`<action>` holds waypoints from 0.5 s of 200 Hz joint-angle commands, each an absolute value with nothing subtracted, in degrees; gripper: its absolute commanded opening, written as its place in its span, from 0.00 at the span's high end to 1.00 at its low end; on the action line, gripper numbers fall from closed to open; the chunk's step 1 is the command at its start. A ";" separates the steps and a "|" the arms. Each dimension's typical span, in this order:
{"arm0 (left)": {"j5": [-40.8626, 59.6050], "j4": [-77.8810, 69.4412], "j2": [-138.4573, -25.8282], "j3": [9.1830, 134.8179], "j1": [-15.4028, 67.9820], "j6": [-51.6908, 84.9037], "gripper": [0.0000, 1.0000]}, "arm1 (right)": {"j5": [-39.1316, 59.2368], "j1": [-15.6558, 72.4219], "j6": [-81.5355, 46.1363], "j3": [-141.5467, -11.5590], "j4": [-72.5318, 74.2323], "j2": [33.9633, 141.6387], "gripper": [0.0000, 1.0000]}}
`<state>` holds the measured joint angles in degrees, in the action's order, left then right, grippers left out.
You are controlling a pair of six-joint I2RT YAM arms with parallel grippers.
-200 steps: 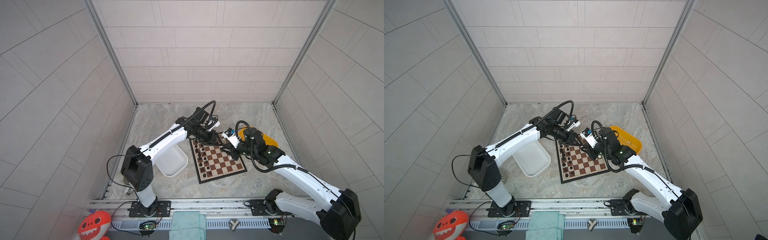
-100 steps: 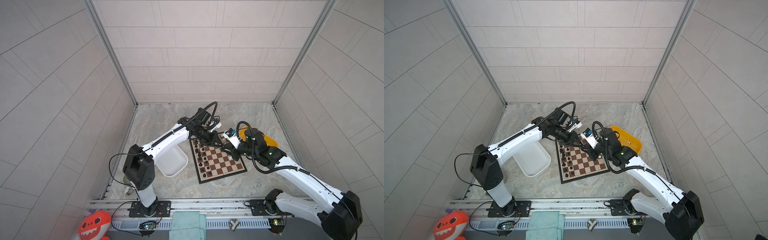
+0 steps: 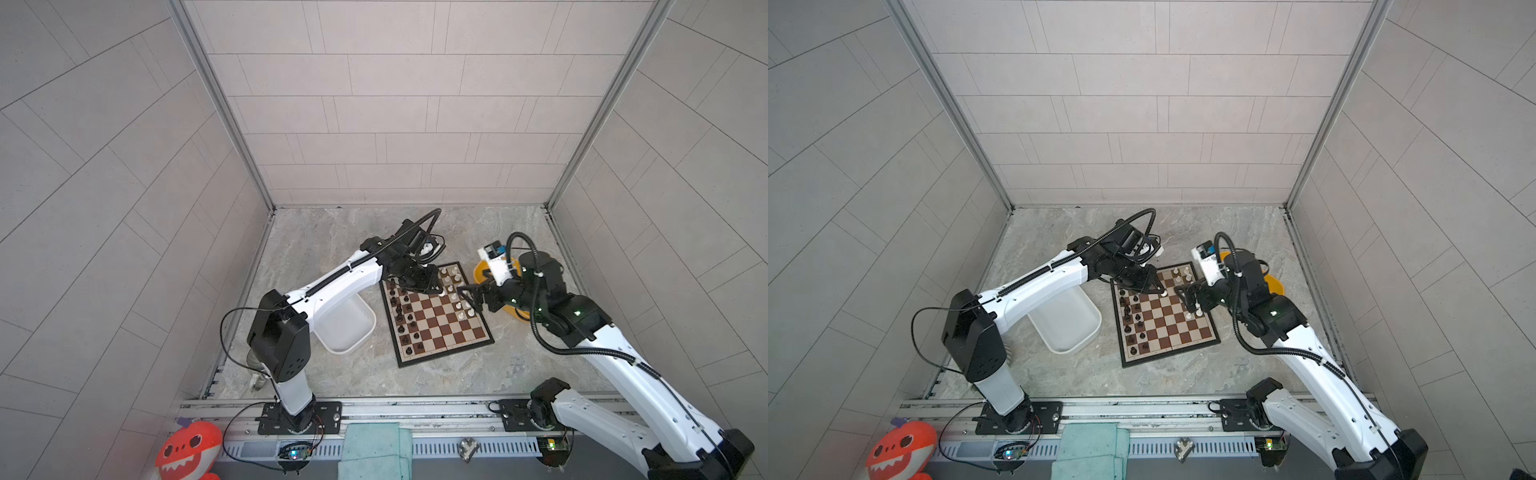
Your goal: Set up the chess pieces on the board
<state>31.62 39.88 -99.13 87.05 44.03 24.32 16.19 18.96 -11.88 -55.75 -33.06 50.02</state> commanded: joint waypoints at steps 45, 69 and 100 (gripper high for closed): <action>11.74 34.45 -111.05 93.61 57.55 17.54 1.00 | 14.77 -6.00 -30.02 -55.00 -45.53 50.50 0.01; 9.66 33.66 -116.70 97.31 60.77 15.83 1.00 | 12.15 -7.86 -31.33 -52.65 -42.71 48.29 0.01; 9.96 33.57 -121.92 100.06 62.60 15.46 1.00 | 12.22 -8.22 -30.88 -52.11 -41.67 48.94 0.01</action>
